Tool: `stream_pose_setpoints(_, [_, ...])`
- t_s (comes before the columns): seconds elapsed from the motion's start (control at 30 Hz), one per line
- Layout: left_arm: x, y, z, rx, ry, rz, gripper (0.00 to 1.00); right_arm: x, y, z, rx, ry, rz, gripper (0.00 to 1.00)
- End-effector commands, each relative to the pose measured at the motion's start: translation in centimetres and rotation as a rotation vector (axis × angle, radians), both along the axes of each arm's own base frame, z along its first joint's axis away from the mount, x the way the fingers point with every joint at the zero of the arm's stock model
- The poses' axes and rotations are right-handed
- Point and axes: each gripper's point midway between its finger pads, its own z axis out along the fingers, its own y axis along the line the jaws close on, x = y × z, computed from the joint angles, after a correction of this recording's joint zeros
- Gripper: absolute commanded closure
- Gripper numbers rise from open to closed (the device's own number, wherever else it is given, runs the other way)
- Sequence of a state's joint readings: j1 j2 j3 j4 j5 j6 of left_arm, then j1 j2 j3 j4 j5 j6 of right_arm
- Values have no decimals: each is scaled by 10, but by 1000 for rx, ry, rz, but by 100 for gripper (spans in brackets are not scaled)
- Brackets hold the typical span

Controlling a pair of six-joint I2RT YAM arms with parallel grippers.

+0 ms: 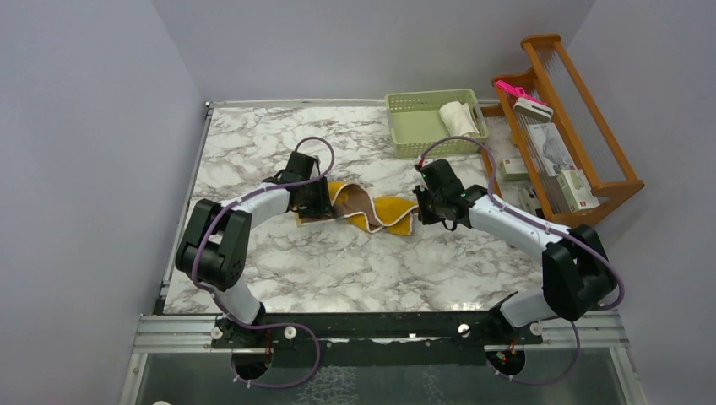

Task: Roll the towels
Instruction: Flatten out the towel at the center of the board.

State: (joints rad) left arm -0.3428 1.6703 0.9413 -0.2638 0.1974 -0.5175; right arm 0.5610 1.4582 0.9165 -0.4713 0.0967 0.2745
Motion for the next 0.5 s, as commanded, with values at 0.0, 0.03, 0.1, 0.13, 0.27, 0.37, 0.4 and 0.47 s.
stream_pose_setpoints(0.0, [14, 16, 5, 91, -38, 49, 55, 6, -4, 15, -10, -48, -2, 99])
stream_pose_setpoints(0.03, [15, 19, 6, 101, -43, 59, 57, 6, -4, 15, -10, -48, -2, 99])
stream_pose_setpoints(0.1, [17, 25, 6, 116, -46, 74, 60, 6, -4, 15, -6, -47, 1, 99])
stream_pose_setpoints(0.13, [18, 28, 5, 123, -45, 81, 62, 5, -3, 15, -6, -46, 3, 99])
stream_pose_setpoints(0.27, [23, 37, 6, 147, -55, 110, 77, 5, -3, 15, -2, -47, 8, 99])
stream_pose_setpoints(0.37, [30, 39, 15, 156, -89, 120, 97, 4, -3, 16, -3, -49, 12, 99])
stream_pose_setpoints(0.4, [33, 40, 18, 160, -100, 123, 100, 4, -4, 17, -6, -50, 15, 99])
stream_pose_setpoints(0.47, [40, 41, 26, 164, -123, 122, 100, 4, -4, 18, -8, -53, 18, 99])
